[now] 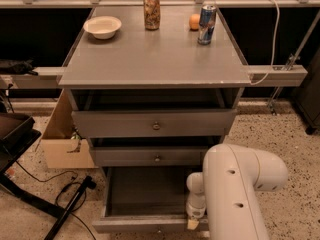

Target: Open bottom drawer

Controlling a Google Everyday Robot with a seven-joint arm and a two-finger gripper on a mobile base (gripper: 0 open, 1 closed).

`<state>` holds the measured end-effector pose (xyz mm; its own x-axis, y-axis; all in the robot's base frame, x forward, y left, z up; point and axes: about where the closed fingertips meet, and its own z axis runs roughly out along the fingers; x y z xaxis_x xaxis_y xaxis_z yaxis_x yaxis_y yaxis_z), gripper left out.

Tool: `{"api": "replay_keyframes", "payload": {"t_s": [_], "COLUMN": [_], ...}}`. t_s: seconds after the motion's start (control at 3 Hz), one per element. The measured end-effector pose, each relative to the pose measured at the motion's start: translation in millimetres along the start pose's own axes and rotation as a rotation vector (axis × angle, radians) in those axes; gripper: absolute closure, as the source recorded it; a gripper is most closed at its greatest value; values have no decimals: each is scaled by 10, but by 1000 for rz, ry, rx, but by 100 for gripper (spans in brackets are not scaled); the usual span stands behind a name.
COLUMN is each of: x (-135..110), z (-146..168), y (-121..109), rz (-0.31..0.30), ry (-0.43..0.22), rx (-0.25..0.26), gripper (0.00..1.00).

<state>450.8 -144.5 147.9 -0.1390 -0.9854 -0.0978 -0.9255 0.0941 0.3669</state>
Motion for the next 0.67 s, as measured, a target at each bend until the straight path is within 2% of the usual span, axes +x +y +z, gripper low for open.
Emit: {"api": "replay_keyframes", "payload": {"t_s": [0.33,0.67], "x": [95,87], "z": [78,78], "y": [286,280], "rz": [20,20], "ry": [-6,-6], "rx": [-53,-54], "gripper": [100,100]}}
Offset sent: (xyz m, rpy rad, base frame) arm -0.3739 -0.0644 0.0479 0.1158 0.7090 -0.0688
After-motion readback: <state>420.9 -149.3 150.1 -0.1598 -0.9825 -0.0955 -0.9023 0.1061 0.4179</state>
